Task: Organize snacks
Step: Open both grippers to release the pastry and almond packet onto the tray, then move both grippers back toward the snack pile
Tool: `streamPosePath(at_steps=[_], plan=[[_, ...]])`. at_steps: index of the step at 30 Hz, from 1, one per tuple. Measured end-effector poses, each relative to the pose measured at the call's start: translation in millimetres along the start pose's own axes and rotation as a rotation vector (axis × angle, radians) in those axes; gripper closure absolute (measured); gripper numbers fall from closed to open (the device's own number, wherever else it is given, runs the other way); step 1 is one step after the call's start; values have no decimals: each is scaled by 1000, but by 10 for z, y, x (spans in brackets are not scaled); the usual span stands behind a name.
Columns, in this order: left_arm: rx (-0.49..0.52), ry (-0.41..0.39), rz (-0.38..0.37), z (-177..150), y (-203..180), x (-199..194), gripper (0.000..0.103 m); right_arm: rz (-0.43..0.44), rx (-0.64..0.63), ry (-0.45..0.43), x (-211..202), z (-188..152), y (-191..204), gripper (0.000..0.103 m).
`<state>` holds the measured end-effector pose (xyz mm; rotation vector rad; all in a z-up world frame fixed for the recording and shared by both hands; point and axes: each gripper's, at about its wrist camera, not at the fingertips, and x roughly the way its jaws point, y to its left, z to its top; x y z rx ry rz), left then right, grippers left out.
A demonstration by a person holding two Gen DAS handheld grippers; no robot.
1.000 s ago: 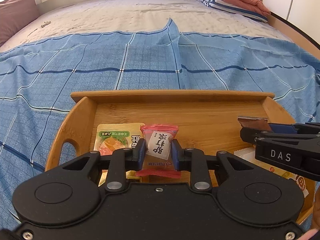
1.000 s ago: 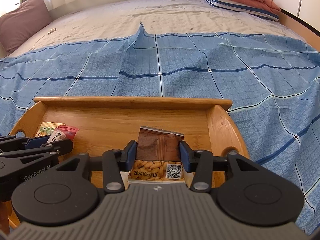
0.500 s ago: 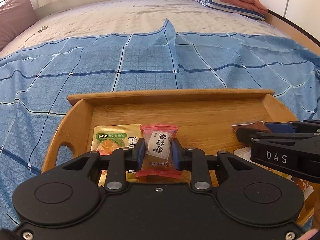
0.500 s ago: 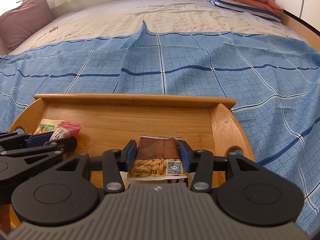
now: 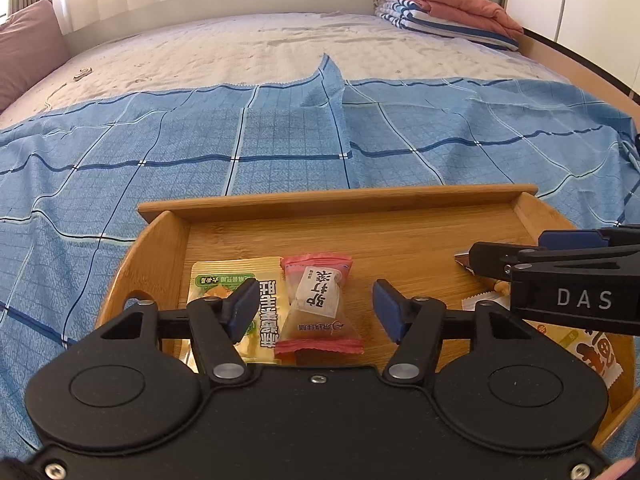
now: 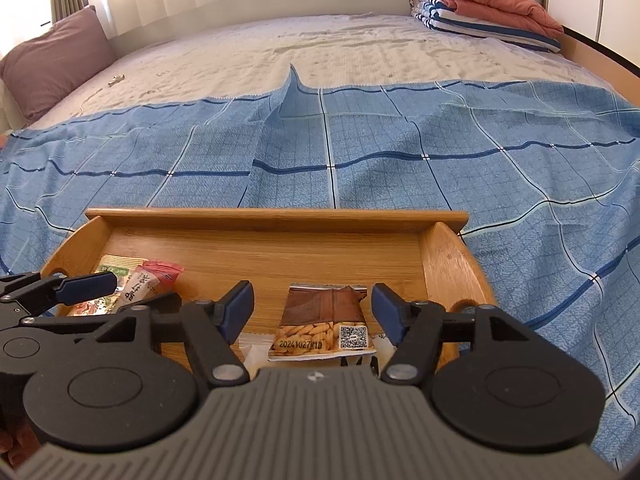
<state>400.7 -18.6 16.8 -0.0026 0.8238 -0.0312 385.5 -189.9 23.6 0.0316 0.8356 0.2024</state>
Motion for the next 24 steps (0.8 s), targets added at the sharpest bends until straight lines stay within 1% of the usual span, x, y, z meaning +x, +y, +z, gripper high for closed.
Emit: streamPosePath(at_steps=[3, 6, 11, 15, 20, 24], plan=[[5, -28, 5, -1, 26, -151, 35, -6, -8, -21, -138, -6, 8, 19], [20, -64, 13, -20, 52, -358, 26, -5, -10, -52, -312, -31, 17, 15], [39, -103, 4, -136, 89, -756, 19, 8, -12, -103, -633, -137, 64, 11], [54, -140, -3, -314, 100, -1118, 18, 19, -33, -140, -926, -291, 141, 7], [57, -189, -27, -578, 126, -1549, 15, 56, -56, -199, -1323, -603, 201, 2], [67, -233, -44, -811, 138, -1865, 14, 66, -90, -223, -1560, -853, 253, 1]])
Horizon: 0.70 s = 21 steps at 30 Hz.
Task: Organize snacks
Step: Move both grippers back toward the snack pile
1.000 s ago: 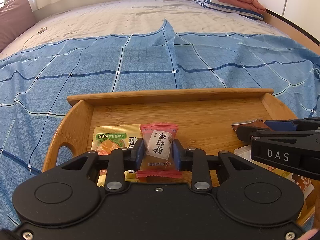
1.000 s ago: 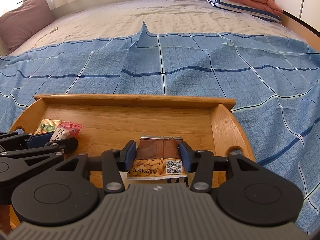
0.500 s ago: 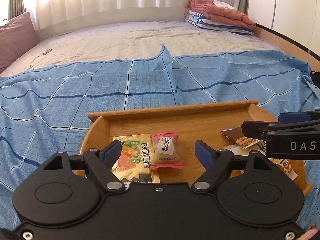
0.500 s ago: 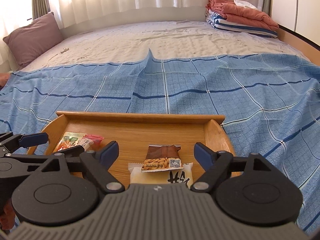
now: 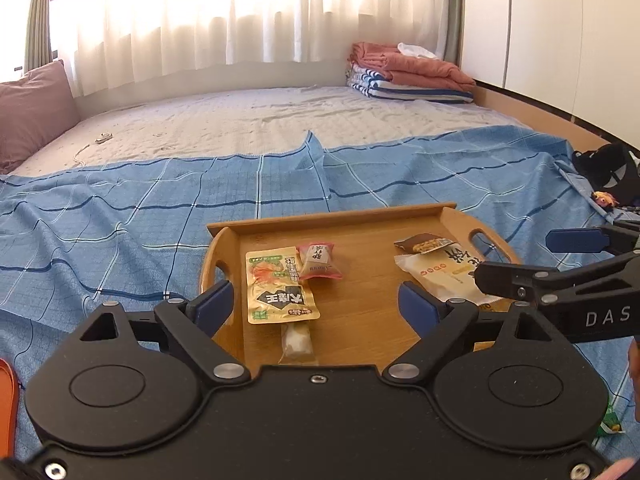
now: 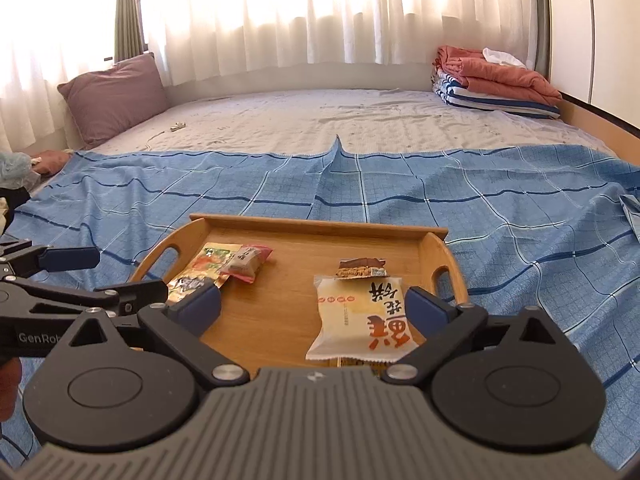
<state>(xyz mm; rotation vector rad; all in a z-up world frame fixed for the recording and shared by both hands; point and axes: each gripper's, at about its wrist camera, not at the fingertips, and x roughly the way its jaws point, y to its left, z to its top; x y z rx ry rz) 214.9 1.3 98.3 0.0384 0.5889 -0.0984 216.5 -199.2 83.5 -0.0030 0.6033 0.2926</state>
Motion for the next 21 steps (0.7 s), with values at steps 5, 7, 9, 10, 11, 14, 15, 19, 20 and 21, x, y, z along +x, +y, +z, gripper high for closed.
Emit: streamPosePath(at_steps=[5, 7, 9, 10, 11, 14, 15, 19, 20, 21], plan=[[5, -45, -10, -210, -27, -328, 12, -6, -42, -30, -294, -239, 93, 0], [-6, -50, -19, -316, -21, -429, 12, -9, -46, -42, -391, -342, 111, 0], [-16, -56, -16, -420, -16, -506, 12, -8, -30, -50, -478, -446, 104, 0], [-17, -57, -14, -487, 0, -545, 12, -7, -23, -51, -515, -498, 96, 0], [-20, -58, -10, -541, 4, -575, 12, -11, -19, -53, -544, -546, 89, 0], [-32, -62, 5, -706, 33, -658, 11, -39, -11, -56, -615, -710, 49, 0], [-37, -64, 10, -760, 50, -683, 11, -44, -5, -53, -631, -765, 31, 0], [-48, -67, 30, -979, 86, -752, 11, -64, 30, -38, -672, -990, -50, 0], [-48, -65, 31, -1026, 87, -759, 11, -70, 36, -34, -676, -1041, -64, 0], [-49, -63, 35, -1080, 85, -778, 11, -79, 40, -30, -677, -1095, -79, 0]])
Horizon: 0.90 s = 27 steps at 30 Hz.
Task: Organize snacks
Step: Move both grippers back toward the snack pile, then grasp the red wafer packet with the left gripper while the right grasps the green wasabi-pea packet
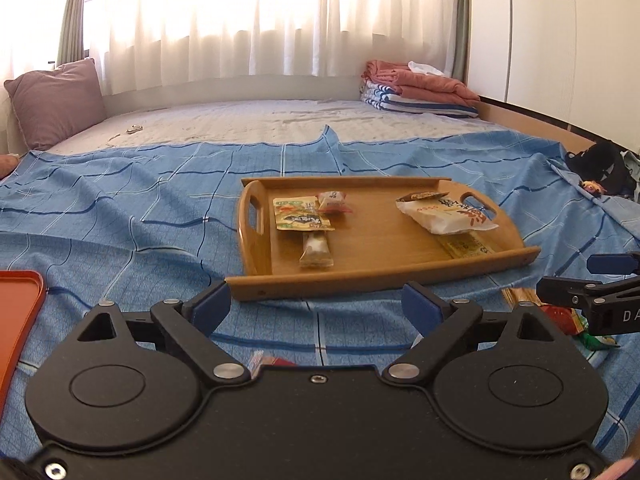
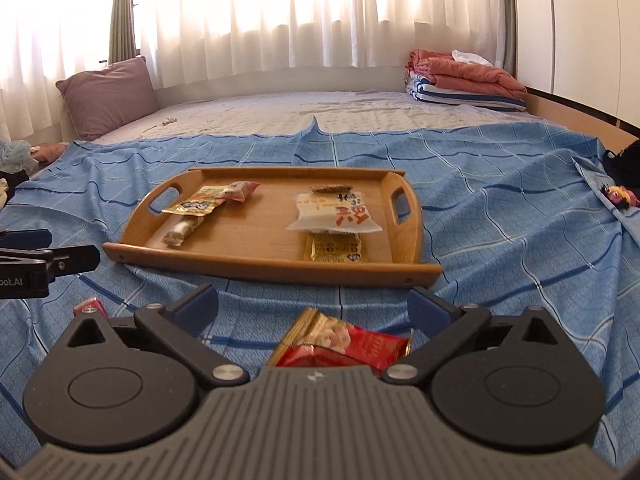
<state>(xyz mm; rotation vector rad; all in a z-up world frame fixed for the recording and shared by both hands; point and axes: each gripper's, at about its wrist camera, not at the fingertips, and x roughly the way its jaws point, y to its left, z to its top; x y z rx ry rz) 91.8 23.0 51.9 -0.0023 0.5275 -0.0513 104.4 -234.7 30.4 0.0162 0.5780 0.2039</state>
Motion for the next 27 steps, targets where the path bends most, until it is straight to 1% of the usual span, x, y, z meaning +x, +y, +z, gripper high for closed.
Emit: streamPosePath(at_steps=[5, 8, 13, 16, 21, 27], plan=[[-3, 12, 6, -235, -14, -91, 11, -42, -12, 2, -56, -205, -26, 0], [14, 8, 4, -379, -40, -154, 11, -62, -44, 1, -90, -295, -15, 0], [37, 24, -9, -578, -114, -204, 10, -89, -86, 11, -117, -423, -19, 0], [55, 34, -14, -682, -172, -232, 10, -105, -90, 17, -123, -480, -48, 0], [83, 56, -18, -777, -240, -221, 10, -130, -65, 28, -139, -594, -134, 0], [47, 83, -38, -790, -230, -179, 12, -158, -25, 27, -172, -666, -257, 0]])
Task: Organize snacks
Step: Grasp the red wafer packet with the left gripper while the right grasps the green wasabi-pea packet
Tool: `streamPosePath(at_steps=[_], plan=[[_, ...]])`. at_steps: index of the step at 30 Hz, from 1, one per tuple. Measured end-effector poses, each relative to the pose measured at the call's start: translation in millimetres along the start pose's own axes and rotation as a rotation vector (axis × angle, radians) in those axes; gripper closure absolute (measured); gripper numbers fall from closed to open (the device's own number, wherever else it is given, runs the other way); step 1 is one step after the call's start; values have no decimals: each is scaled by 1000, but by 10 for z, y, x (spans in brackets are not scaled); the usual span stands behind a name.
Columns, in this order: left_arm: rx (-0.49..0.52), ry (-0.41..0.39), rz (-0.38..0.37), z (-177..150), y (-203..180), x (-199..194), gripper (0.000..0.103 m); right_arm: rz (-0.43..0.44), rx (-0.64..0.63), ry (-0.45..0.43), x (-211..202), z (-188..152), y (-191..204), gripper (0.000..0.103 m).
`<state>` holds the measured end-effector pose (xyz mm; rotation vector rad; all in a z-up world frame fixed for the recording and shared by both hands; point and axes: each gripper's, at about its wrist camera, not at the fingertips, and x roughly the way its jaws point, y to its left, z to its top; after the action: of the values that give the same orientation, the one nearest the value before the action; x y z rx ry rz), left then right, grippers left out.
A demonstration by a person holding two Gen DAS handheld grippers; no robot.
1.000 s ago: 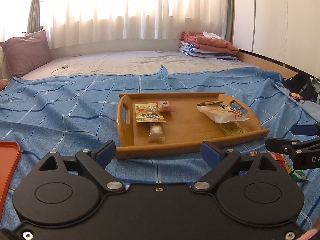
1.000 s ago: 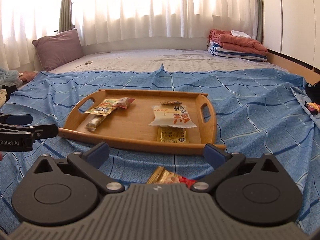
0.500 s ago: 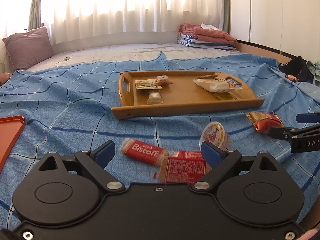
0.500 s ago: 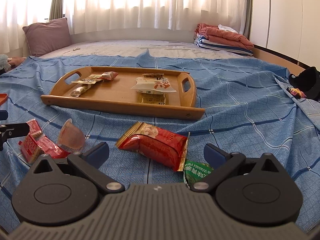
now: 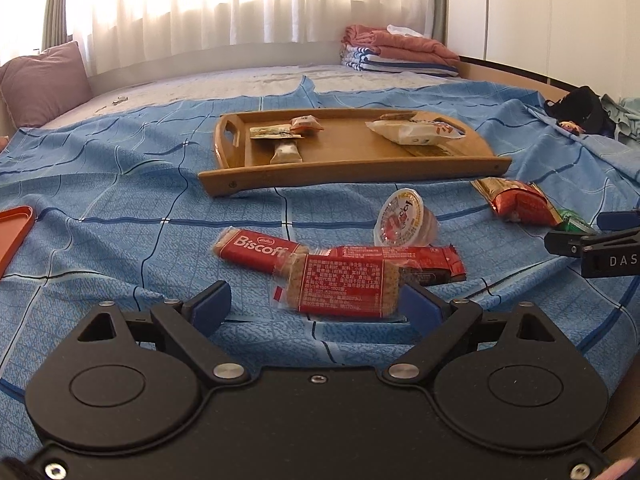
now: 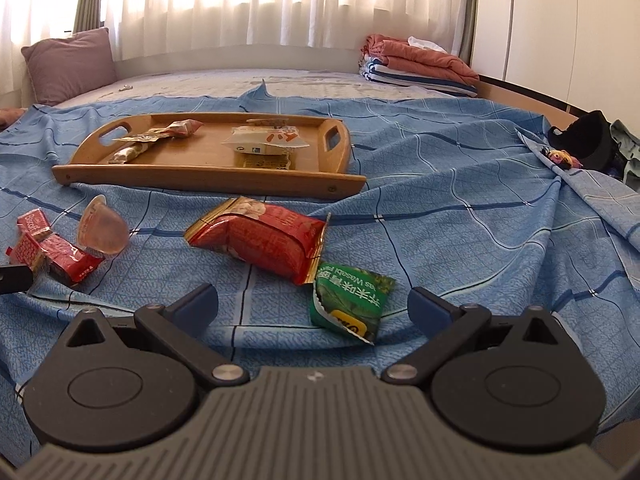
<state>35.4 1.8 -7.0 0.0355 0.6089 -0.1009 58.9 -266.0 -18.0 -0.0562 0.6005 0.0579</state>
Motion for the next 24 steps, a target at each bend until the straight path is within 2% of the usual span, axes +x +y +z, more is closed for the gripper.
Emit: streamPosePath(at_steps=[4, 8, 14, 24], plan=[[-13, 5, -21, 3, -18, 11, 16, -13, 26, -2, 6, -14, -65, 0], [-12, 13, -38, 8, -54, 30, 26, -17, 46, -2, 33, -27, -84, 0], [-56, 21, -45, 34, -12, 53, 31, -15, 38, -21, 37, -27, -64, 0], [-53, 49, -50, 45, -9, 123, 29, -24, 64, -18, 60, -33, -91, 5]])
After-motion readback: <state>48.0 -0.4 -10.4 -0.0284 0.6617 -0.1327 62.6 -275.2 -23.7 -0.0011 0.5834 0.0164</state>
